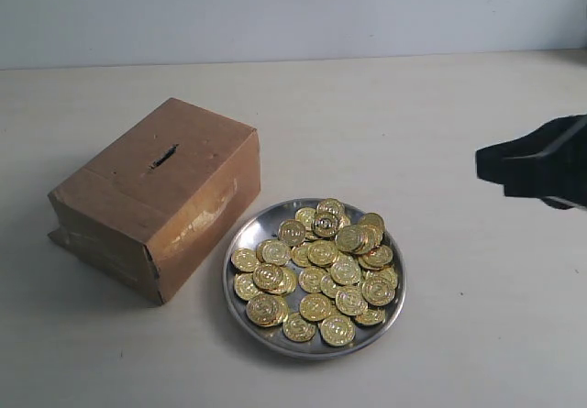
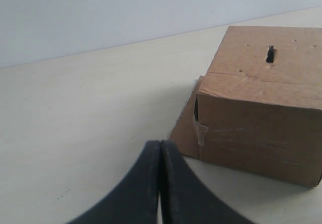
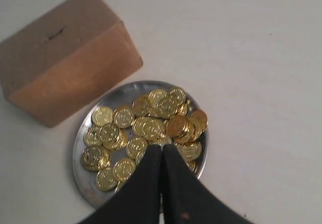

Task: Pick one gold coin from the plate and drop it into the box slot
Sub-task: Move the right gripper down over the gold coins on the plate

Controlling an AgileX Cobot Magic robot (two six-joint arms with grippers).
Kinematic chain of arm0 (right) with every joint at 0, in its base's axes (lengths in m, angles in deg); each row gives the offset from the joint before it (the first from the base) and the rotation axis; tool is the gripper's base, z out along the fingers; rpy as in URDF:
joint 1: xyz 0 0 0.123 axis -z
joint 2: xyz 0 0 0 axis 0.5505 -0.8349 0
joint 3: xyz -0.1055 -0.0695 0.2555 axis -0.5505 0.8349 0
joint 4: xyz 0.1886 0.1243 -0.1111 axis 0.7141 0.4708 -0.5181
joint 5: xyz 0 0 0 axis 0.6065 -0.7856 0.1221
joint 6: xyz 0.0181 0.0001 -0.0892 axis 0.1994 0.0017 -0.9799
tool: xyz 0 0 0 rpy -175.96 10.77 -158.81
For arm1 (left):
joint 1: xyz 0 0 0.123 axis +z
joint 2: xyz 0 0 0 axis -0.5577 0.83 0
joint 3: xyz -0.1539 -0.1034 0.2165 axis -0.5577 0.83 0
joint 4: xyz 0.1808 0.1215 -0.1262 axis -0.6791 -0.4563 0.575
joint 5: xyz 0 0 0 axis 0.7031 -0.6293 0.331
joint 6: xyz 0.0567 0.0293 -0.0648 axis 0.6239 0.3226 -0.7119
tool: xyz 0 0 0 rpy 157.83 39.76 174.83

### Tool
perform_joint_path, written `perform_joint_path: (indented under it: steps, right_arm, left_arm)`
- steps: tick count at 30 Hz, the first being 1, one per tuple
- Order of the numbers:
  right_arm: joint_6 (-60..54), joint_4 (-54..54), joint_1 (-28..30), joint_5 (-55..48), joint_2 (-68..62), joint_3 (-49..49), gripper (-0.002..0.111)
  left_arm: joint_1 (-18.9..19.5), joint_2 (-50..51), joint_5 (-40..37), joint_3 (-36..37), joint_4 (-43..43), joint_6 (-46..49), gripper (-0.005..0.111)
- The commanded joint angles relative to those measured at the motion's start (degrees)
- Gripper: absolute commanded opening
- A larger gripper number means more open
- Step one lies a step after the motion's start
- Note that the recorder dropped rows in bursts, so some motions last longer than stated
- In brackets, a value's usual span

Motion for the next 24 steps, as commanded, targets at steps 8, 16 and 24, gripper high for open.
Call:
perform_joint_path:
  steps: [8, 16, 24]
  right_arm:
    - [-1.1, -4.4, -7.4, 0.0, -19.4, -9.5, 0.000]
    - [-4.4, -4.4, -8.1, -0.5, -30.0, -15.7, 0.000]
    - [-10.4, -4.4, -8.1, -3.4, -37.8, -19.9, 0.000]
  left_arm:
    - [-0.3, -0.3, 0.6, 0.2, 0.0, -0.2, 0.001]
    - [-0.3, -0.3, 0.6, 0.2, 0.0, -0.2, 0.001]
    - [-0.3, -0.3, 0.6, 0.2, 0.0, -0.2, 0.001]
